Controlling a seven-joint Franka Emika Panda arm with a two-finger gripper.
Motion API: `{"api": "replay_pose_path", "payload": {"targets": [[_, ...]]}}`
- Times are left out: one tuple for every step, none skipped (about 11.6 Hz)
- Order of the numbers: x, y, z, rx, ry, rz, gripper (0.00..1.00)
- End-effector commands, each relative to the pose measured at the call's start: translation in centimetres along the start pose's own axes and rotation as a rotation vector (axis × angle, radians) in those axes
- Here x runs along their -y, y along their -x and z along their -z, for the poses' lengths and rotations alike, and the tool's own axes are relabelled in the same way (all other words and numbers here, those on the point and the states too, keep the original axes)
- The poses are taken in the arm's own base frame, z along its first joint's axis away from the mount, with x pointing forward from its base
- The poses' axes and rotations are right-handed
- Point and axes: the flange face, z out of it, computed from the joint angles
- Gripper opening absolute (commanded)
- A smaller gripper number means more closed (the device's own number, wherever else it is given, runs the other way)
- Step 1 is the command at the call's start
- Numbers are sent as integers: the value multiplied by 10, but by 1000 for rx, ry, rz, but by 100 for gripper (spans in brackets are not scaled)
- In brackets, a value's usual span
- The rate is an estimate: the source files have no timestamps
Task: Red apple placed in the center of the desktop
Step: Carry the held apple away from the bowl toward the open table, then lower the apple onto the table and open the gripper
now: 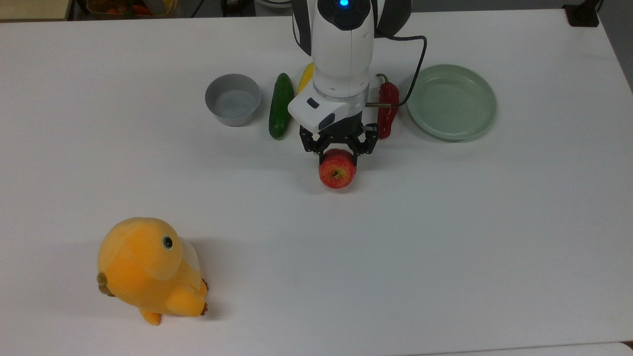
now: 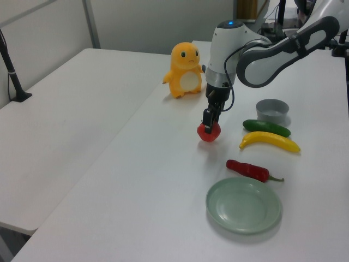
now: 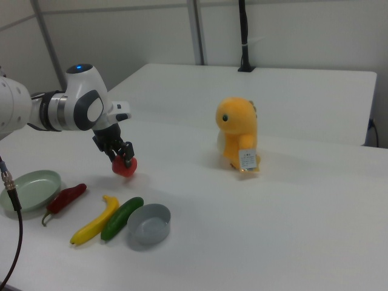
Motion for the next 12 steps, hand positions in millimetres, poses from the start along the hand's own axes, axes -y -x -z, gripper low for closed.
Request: {"api": "replay_pose_path", "payload": {"targets": [[-2,-6,0,-22,13,-8,32],[-6,-6,-2,-17,17,-11,32],[-9,-6,-3,-15,22,-11,32],[-19,-7,-5,-8,28,-22,32],[-22,-6,-13,3,34,-24,32],[-24,-6,-17,6,44,-19,38],[-24,-5,-20,12,45,-19,80],[-23,-4,-20,15,47,-16,100],[-24,-5,-20,15,47,-18,100],[-24,-6,-19,12,46,-18,100],[-24,-6,-17,9,45,-18,100],[-25,-7,-13,8,45,-21,100]]}}
